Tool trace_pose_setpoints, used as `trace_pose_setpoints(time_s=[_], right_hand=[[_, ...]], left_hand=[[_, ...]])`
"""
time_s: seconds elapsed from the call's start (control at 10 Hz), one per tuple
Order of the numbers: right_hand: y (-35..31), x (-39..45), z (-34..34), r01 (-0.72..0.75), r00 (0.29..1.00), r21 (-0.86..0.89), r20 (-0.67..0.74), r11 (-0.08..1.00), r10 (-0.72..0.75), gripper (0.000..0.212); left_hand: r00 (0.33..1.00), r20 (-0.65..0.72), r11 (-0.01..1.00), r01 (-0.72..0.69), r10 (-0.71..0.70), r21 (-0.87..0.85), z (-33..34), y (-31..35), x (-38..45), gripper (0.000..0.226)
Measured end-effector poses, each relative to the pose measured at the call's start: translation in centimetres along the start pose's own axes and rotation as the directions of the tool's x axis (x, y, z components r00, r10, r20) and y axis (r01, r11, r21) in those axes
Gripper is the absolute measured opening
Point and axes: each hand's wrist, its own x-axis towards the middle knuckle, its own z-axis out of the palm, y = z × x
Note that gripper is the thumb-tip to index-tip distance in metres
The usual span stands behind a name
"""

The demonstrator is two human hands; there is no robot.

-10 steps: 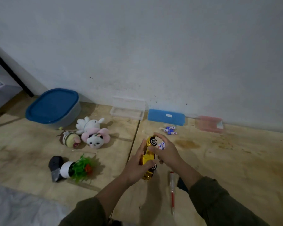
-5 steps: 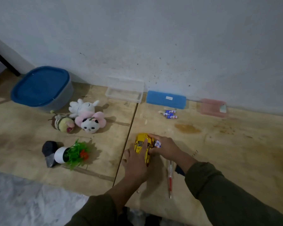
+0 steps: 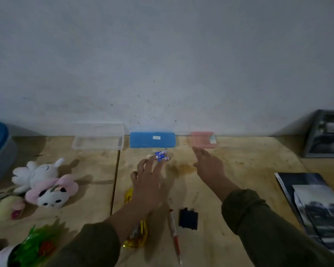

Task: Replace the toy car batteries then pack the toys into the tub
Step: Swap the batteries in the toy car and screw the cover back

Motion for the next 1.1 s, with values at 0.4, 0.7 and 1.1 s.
trace_pose_setpoints(time_s=[0.4,0.7,1.1], right_hand=[[8.7,11.1,4.4,0.189,0.98,-0.195,0.094,0.962,-0.173,0.053],[9.2,12.0,5.5,0.071,0.996,0.324,0.024,0.943,-0.083,0.054],[11.0,13.3,2.7,0.404,0.901,-0.133,-0.113,0.905,-0.419,0.055]], left_hand=[[0.99,0.125,0.994,-0.073,0.062,0.087,7.9,9.1,18.0,0.054],[0.99,0.133,0.99,-0.066,0.049,0.126,9.2,9.4,20.9,0.071],[0.999,0.042,0.997,-0.013,0.009,0.081,9.6,10.3,20.1,0.074]])
